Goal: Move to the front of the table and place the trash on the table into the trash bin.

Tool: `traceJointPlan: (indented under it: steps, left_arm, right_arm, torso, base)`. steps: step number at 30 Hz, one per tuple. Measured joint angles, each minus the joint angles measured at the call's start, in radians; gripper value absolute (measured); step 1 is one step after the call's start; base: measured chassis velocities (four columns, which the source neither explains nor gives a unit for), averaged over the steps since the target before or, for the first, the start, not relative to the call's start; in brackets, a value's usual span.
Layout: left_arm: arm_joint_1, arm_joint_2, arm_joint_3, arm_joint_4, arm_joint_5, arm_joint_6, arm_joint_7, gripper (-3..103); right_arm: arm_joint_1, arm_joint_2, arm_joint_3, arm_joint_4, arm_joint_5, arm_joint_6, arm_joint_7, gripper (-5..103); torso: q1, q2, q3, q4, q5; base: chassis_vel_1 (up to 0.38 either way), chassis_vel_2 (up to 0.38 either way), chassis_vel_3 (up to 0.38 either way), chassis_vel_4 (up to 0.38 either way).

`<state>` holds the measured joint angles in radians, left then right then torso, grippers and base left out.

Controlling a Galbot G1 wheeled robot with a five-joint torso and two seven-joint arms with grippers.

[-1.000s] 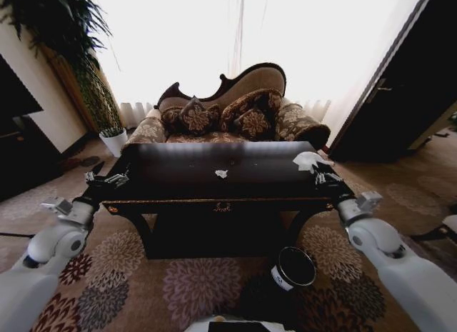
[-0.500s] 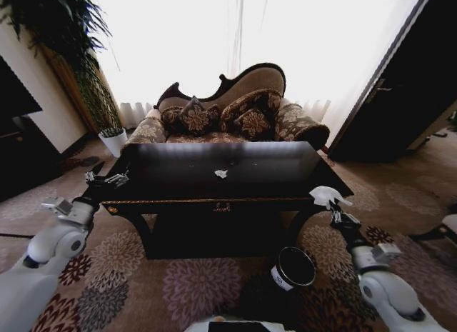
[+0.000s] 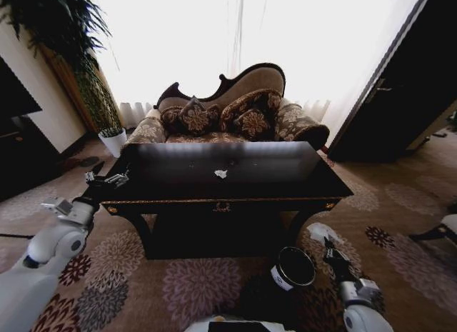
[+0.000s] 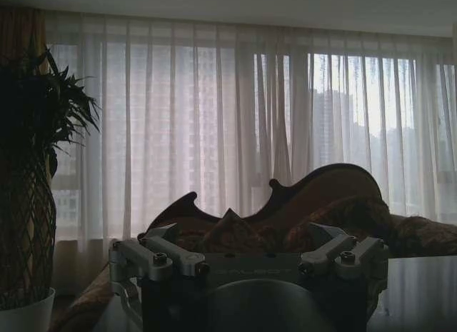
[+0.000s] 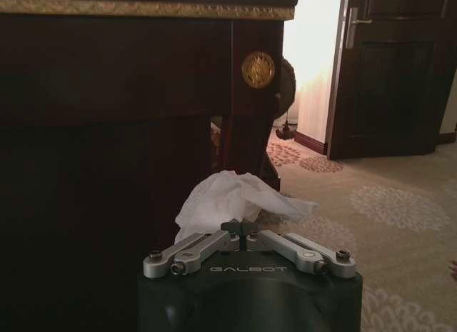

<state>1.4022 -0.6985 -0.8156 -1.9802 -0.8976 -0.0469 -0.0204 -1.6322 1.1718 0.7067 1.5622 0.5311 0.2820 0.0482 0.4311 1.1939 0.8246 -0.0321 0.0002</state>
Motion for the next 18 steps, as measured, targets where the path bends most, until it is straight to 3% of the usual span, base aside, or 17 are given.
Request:
traceJointPlan:
  steps: [8, 18]
  left_arm:
    - [0.000, 0.000, 0.000, 0.000, 0.000, 0.000, 0.000, 100]
    - [0.000, 0.000, 0.000, 0.000, 0.000, 0.000, 0.000, 100]
  right_arm:
    - [0.158, 0.048, -0.080, -0.305, -0.022, 0.038, 0.008, 0]
    - [0.291, 0.060, -0.119, -0.562, -0.025, 0.059, 0.010, 0]
  torso:
    - [0.000, 0.000, 0.000, 0.0000, -0.0002]
    - [0.000, 0.000, 0.000, -0.0003, -0.0002]
  base:
    - [0.000, 0.000, 0.000, 0.000]
    - [0.000, 0.000, 0.000, 0.000]
